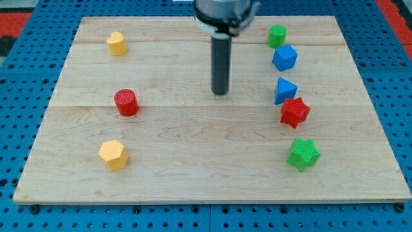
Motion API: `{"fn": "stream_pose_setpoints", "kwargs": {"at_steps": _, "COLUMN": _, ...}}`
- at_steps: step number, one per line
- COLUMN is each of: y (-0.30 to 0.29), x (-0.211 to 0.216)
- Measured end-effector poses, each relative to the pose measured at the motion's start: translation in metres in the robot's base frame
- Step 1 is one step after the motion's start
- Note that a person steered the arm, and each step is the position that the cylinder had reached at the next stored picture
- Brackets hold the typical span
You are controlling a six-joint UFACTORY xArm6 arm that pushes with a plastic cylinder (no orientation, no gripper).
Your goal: Adjust the blue blocks green circle above the red star
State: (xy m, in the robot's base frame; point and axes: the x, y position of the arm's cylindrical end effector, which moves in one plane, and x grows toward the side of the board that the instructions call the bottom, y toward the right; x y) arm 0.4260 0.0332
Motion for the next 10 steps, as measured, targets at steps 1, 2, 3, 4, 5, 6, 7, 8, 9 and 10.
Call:
{"fn": "stream_pose_setpoints", "kwargs": {"at_steps": 1, "y": 0.041, "x": 0.014}}
{"fn": "stream_pose_setpoints", "kwargs": {"at_steps": 2, "y": 0.085, "x": 0.014}}
{"fn": "stream_pose_setpoints", "kwargs": {"at_steps": 3, "y": 0.091, "x": 0.008}}
{"fn": "stream_pose_setpoints", "kwargs": {"at_steps": 4, "y": 0.057, "x": 0.007}}
{"fn": "stream_pose_setpoints", "kwargs": {"at_steps": 5, "y": 0.044, "x": 0.007}}
{"fn": "stream_pose_setpoints", "kwargs": {"at_steps": 6, "y": 0.084, "x": 0.007}}
{"fn": "stream_pose_setpoints", "kwargs": {"at_steps": 7, "y": 0.111, "x": 0.009}}
{"fn": "stream_pose_setpoints", "kwargs": {"at_steps": 8, "y": 0.109, "x": 0.009}}
{"fn": "stream_pose_setpoints", "kwargs": {"at_steps": 9, "y": 0.112, "x": 0.004}}
{"fn": "stream_pose_setpoints", "kwargs": {"at_steps": 10, "y": 0.112, "x": 0.002}}
